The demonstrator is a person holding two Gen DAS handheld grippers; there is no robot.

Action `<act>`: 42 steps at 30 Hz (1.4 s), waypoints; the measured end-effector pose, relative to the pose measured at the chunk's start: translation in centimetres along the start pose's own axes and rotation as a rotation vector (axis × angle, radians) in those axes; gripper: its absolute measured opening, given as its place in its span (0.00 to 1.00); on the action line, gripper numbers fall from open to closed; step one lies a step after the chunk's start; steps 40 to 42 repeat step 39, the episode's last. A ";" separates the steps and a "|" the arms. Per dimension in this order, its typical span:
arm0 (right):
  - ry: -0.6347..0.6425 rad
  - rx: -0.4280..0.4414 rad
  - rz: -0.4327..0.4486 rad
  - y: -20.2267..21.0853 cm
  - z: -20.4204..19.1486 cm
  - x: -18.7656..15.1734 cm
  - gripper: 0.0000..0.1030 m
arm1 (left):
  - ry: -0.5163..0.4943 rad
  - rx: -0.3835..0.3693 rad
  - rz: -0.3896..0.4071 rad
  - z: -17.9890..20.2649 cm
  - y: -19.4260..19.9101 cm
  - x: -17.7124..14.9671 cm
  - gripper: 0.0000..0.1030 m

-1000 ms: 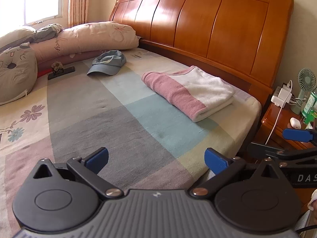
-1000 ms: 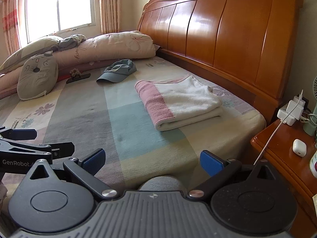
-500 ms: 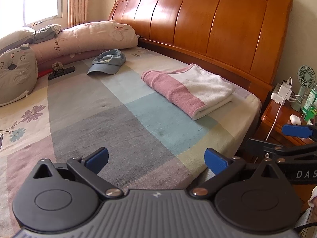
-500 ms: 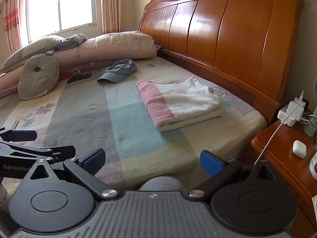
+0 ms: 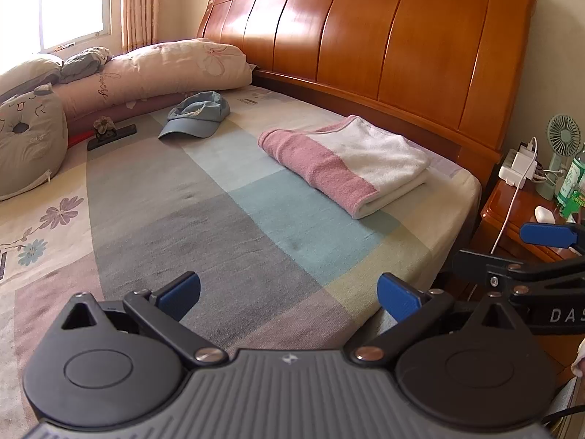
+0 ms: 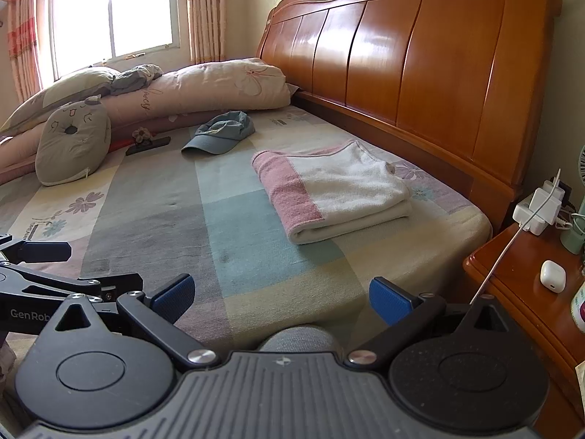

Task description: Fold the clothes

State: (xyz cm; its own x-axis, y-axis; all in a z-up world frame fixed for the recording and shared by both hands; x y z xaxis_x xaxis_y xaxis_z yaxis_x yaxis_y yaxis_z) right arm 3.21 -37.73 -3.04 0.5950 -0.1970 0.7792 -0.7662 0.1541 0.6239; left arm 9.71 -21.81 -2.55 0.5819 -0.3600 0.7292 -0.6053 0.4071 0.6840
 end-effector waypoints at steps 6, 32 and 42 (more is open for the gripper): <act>0.006 0.000 0.000 0.1 -0.2 0.0 1.00 | 0.003 -0.002 0.000 -0.1 0.0 -0.1 0.99; 0.020 -0.001 0.002 0.2 -0.6 0.0 1.00 | 0.002 0.005 -0.005 -0.2 -0.1 -0.4 0.99; 0.022 0.000 0.004 0.3 -0.7 0.0 1.00 | 0.003 0.006 -0.003 -0.2 -0.1 -0.4 0.99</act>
Point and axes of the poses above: each gripper's, at about its wrist camera, not at the fingertips, and y roughly against the way its jaws point, z to its right, x to its top, the point moved 7 cm from there along -y, roughly the way its jaws point, and after that the axes turned 4 degrees about -z, right-handed, at the moved point
